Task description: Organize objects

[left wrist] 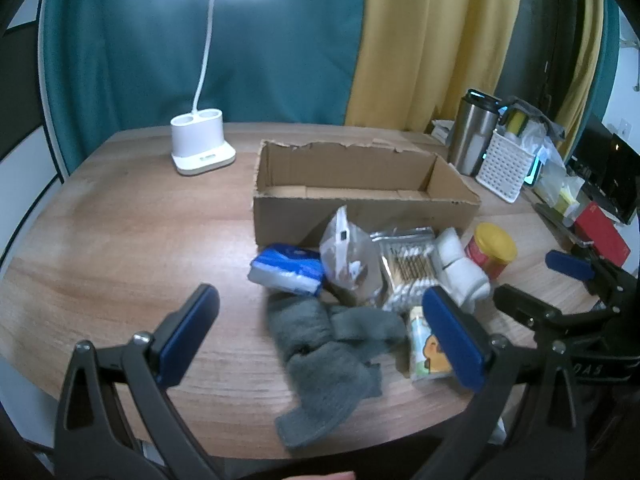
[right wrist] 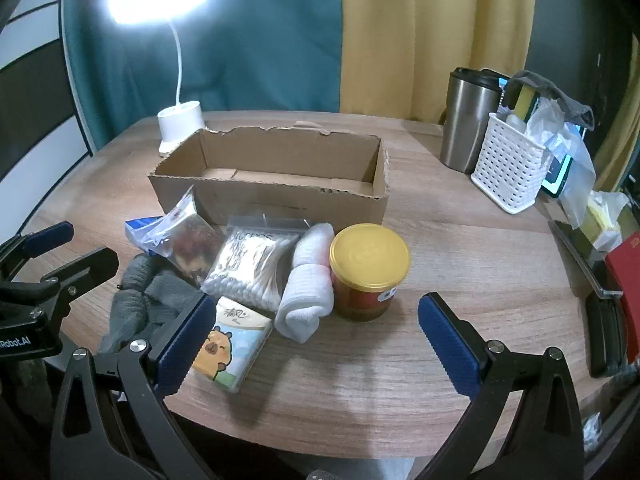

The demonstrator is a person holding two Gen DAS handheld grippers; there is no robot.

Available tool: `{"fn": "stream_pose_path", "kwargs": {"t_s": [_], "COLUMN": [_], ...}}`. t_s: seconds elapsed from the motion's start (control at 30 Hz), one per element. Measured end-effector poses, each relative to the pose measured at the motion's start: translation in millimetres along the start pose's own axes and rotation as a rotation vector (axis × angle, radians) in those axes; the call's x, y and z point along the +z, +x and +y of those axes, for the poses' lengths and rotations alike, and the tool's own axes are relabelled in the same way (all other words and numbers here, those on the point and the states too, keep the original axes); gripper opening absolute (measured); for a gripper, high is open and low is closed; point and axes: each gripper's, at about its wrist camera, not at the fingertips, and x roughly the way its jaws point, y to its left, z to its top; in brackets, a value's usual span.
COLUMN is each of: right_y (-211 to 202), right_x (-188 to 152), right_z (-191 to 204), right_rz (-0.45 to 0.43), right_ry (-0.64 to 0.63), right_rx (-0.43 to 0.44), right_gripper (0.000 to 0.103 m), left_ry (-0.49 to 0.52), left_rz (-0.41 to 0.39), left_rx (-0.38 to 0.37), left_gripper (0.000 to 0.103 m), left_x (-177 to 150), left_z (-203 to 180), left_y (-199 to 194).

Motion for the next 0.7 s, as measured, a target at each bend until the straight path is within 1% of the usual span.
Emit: {"fn": "stream_pose_path", "kwargs": {"t_s": [0.7], "right_y": [0.3], "right_x": [-2.5], "right_z": [-6.0], "right_rz": [0.001], "right_ry": [0.014], "right_rx": [0.001], "right_gripper": [0.103], "left_ry": [-0.008], "left_rz": [0.011], "left_rx": [-0.001], "left_gripper": [0.103], "left_x": [-1.3], "left_z": [0.7], "left_y": [-0.3]}}
